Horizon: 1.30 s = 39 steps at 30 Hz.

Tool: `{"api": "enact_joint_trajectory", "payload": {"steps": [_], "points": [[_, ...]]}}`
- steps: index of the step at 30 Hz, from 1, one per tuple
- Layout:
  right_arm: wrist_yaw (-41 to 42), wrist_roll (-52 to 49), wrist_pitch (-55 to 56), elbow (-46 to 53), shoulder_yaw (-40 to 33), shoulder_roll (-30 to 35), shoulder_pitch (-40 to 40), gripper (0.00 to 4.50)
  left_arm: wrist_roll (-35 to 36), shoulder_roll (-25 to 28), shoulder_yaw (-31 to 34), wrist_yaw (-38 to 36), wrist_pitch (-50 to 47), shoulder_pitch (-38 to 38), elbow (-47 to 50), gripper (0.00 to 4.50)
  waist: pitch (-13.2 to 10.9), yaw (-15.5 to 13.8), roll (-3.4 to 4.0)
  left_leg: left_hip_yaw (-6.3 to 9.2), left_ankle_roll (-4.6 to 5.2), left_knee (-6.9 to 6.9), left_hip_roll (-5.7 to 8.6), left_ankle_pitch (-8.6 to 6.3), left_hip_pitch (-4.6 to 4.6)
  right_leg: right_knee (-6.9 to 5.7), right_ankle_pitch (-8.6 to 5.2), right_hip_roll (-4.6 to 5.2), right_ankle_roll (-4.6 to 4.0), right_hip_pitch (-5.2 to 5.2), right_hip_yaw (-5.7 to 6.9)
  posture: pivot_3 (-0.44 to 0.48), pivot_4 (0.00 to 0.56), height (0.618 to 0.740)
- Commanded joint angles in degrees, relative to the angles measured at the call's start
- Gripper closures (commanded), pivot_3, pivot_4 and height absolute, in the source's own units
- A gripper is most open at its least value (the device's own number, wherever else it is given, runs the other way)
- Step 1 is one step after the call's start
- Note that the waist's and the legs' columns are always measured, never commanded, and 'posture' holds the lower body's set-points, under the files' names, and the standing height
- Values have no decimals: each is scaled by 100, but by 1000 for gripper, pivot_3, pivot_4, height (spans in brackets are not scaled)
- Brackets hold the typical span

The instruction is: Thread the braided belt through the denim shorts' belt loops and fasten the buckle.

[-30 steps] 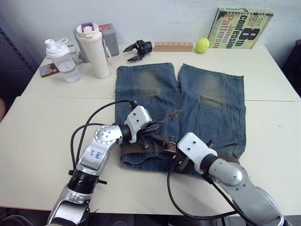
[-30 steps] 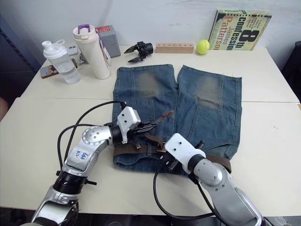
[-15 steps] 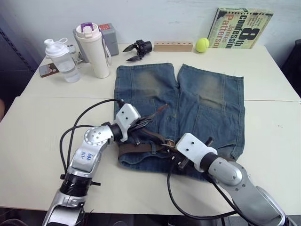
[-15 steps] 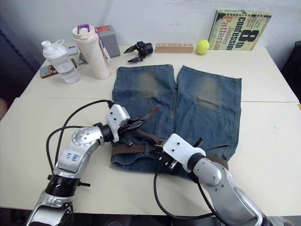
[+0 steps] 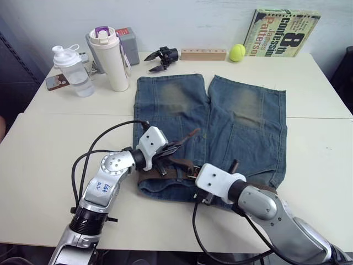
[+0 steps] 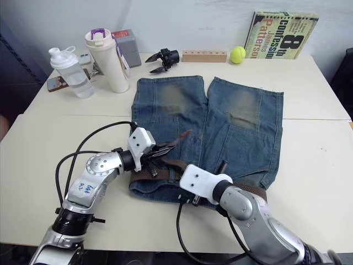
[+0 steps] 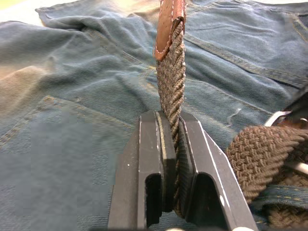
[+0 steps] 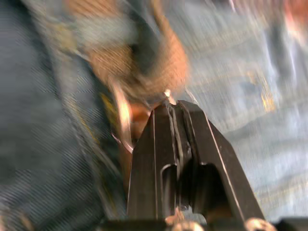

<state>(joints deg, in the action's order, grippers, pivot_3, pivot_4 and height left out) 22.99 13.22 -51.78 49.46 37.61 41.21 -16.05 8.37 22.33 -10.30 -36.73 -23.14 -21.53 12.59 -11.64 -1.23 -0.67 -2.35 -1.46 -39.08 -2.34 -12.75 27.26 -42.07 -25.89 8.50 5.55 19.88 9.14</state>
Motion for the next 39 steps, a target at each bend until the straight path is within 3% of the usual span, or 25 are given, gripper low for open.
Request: {"api": "enact_joint_trajectory", "payload": {"steps": [1,6,15,28,39], "points": [[213,379,388,-55,337,62,-72,4426,6,-7,-14,-20,50,-41,90,4500,0,1,0,0,0,0,0,0,0,0,0,0,0,0,0,0,150,657],[299,769,549,-192,313,39,143,4426,-23,139,79,-87,137,-16,45,4500,0,2,0,0,0,0,-2,0,-1,0,0,-1,0,-2,0,0,150,657],[573,590,174,562,-831,-343,444,4426,-63,382,111,-169,365,121,-7,4500,0,-7,0,2,0,0,-1,0,1,1,0,-1,0,-3,1,0,150,657],[723,1139,591,156,-304,-197,779,4426,-64,319,108,-154,405,60,-59,4500,0,-7,0,1,0,0,-1,0,0,0,0,0,0,0,0,0,150,657],[1212,1765,1085,-433,287,-9,611,4426,-32,256,54,-165,383,19,9,4500,0,-7,-1,1,0,0,-1,0,-1,0,0,-1,0,-1,0,0,150,657]]}}
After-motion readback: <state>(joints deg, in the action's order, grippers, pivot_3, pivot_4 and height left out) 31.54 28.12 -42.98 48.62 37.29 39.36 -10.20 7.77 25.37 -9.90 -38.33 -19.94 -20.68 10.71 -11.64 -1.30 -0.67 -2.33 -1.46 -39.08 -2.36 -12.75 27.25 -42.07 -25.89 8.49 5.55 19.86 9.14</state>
